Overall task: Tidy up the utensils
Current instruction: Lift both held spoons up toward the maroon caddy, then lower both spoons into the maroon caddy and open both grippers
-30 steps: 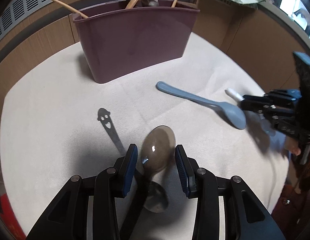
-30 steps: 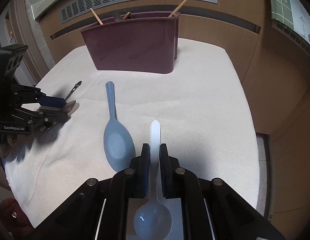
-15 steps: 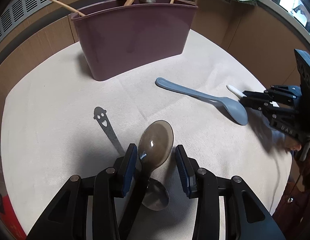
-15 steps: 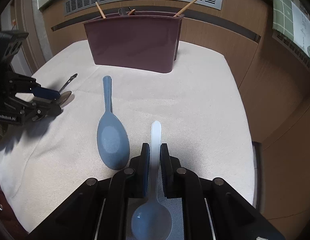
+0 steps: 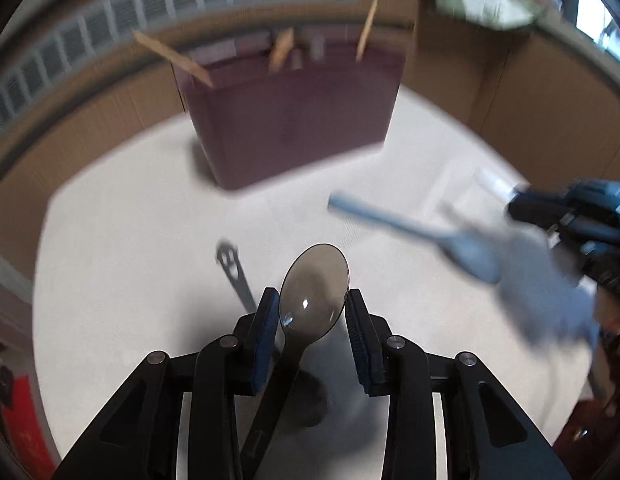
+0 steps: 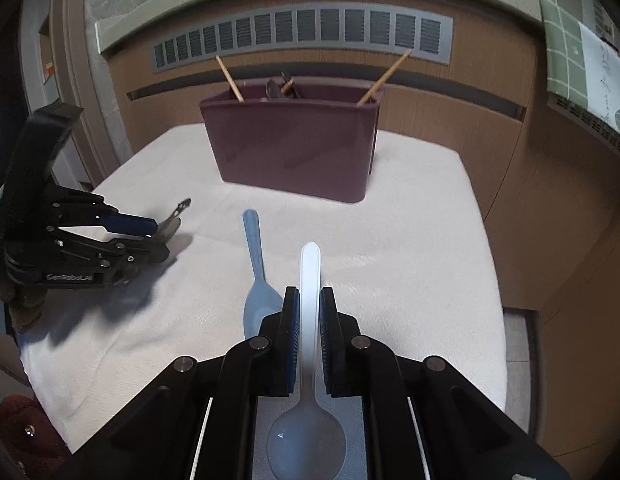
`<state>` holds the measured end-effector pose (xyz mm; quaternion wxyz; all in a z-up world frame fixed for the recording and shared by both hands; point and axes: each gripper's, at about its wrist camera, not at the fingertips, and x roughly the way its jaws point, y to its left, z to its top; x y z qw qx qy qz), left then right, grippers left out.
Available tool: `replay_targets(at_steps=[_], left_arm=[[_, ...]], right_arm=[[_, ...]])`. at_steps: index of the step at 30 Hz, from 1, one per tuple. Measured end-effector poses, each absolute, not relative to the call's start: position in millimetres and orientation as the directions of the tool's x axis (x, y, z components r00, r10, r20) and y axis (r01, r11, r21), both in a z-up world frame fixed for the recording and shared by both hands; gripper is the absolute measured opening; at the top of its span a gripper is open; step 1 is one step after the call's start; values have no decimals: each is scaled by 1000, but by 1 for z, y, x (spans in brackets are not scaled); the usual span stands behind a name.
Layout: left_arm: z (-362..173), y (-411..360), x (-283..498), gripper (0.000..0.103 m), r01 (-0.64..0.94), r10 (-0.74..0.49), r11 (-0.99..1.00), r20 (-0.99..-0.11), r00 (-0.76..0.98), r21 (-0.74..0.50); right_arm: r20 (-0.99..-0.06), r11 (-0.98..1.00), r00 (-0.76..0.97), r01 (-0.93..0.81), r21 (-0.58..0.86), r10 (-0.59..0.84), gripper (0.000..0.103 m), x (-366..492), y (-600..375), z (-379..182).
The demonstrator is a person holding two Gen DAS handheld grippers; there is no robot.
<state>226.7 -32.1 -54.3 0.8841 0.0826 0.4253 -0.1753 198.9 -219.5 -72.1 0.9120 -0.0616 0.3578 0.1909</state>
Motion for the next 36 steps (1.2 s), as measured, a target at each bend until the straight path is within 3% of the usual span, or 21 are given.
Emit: replay_targets(at_steps=[5, 13, 17, 20, 26, 30, 32, 36], left_arm=[[-21, -26, 211, 35, 335, -282, 940, -698, 659, -64], [-13, -24, 202, 35, 316, -295, 944, -674, 677, -96], [-5, -8, 206, 35, 289, -354, 935, -622, 698, -208], [23, 0, 208, 35, 297, -406, 912, -537, 739, -282], [115, 13, 219, 35, 339, -451, 863, -265, 852, -376], [132, 24, 254, 35, 282, -407, 831, -180, 895, -479], [125, 30, 269, 35, 240, -363, 823, -151, 920, -515], [104, 36, 295, 35, 212, -357, 805, -167, 919, -555]], right_arm=[[-668, 925, 682, -379, 26, 298, 9, 200, -219, -66], [-684, 936, 670, -349, 52, 288, 9, 207, -223, -74], [-670, 939, 676, -331, 93, 305, 9, 212, -230, -69], [-593, 927, 722, -352, 131, 358, 9, 215, -234, -36], [-283, 907, 862, -410, 98, 421, 9, 222, -232, 85], [-112, 891, 891, -418, 176, 440, 9, 251, -227, 124], [-87, 873, 882, -436, 216, 462, 9, 267, -221, 121], [-159, 872, 870, -421, 252, 466, 9, 300, -208, 94]])
